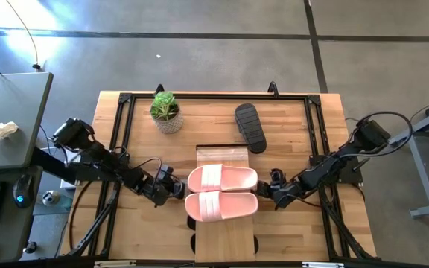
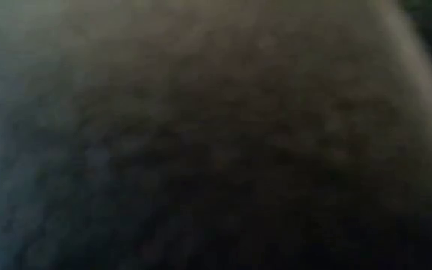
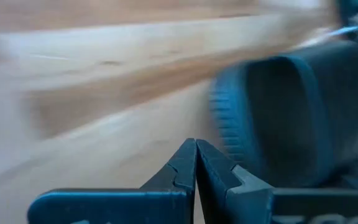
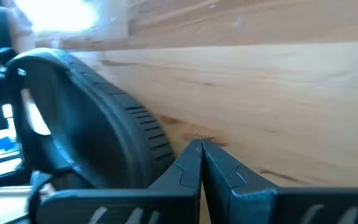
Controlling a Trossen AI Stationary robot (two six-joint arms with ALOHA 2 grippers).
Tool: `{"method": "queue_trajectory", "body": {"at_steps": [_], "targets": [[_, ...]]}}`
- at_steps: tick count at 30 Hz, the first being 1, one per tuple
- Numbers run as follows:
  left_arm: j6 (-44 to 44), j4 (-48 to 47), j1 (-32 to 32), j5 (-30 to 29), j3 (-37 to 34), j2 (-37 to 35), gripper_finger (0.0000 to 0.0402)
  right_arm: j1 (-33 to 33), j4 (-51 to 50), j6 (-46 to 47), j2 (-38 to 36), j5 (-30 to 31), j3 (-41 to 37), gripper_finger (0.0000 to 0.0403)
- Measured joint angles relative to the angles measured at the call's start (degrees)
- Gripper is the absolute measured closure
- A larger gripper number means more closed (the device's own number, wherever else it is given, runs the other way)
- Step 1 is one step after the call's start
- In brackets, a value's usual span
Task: Pick and place slides into the shelf
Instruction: Put the black slipper under the shelf, then adjust the black slipper under the shelf
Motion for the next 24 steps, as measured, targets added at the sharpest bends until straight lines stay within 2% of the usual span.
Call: {"method": "queue_trajectory", "body": {"at_steps": [5,14,17,19,22,24], "targets": [[-0.7,-12.1,0.0,-0.7,-0.1,-6.6,0.0401,0.8,-2.7,0.6,0.0,1.7,0.0,0.0403],[2.3,-21.5,0.1,-0.9,-0.1,-17.2,0.0401,2.7,-7.5,2.7,-0.3,7.3,0.2,0.0403],[5.2,-21.7,0.0,4.1,-0.1,-19.5,0.0401,3.1,-8.9,2.6,-0.5,10.4,0.1,0.0403],[7.1,-21.2,-0.6,9.8,-0.1,-20.5,0.0401,3.0,-9.9,2.5,-0.7,11.6,0.0,0.0403],[8.1,-19.0,-3.4,17.2,-0.1,-21.6,0.0401,3.0,-10.6,2.4,-0.9,11.1,0.0,0.0403],[7.2,-16.7,-6.3,20.2,-0.1,-21.7,0.0401,3.0,-10.5,1.3,-1.0,8.4,0.0,0.0403]]}}
